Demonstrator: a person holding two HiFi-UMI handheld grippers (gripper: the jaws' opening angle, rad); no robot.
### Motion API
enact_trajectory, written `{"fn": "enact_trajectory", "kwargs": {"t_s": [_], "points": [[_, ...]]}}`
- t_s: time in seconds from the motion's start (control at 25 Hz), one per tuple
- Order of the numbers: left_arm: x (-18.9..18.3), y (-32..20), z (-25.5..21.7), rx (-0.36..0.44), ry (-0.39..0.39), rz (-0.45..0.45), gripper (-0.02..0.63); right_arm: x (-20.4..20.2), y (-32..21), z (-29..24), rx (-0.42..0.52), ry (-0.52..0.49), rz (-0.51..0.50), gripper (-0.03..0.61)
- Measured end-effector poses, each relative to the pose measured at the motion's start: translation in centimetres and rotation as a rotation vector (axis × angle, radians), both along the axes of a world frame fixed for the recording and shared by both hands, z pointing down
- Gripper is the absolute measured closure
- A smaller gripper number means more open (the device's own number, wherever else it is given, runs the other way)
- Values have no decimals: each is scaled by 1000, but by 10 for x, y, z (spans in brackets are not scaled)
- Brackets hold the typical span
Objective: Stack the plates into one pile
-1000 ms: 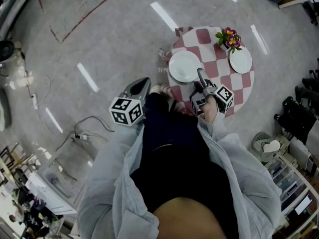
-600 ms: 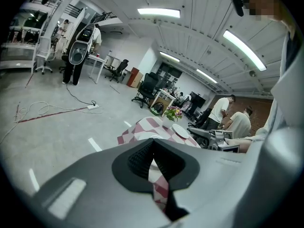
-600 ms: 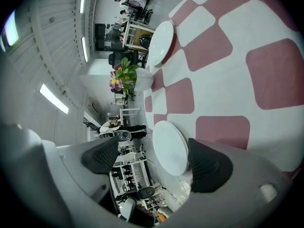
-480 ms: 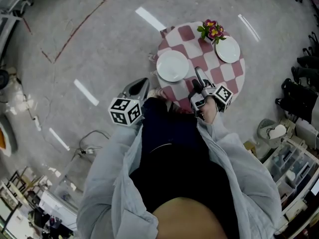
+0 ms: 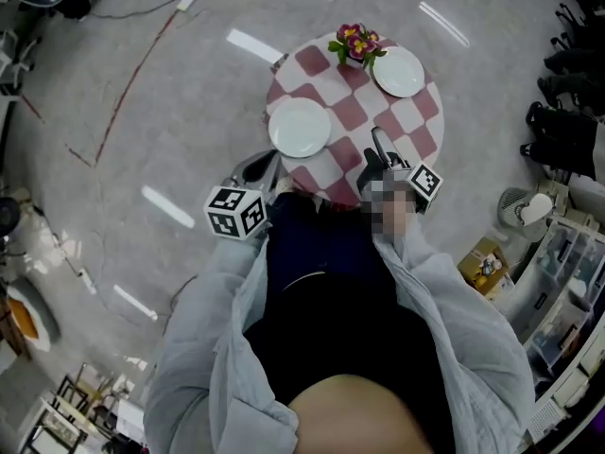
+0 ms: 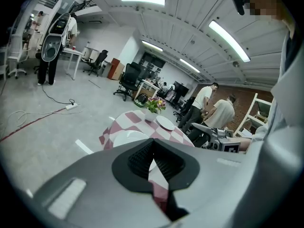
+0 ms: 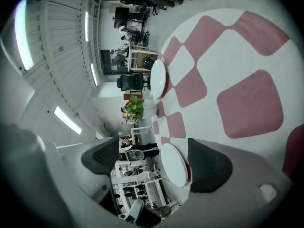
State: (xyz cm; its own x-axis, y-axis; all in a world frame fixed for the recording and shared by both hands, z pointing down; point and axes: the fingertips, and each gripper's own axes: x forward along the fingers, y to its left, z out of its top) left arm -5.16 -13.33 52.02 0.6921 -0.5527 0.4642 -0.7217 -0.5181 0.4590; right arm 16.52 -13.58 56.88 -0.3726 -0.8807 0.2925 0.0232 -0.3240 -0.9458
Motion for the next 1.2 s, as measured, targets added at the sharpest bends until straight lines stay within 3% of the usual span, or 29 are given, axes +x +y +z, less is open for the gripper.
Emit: {"fn": "enact_trajectory", "kwargs": {"t_s": [0.68, 1.2], "points": [[79, -5, 4, -1, -13, 262, 602, 73, 47, -2, 64, -36, 258, 143], [116, -10, 8, -11, -25, 323, 601, 108, 57, 7, 60, -58, 353, 143]]}}
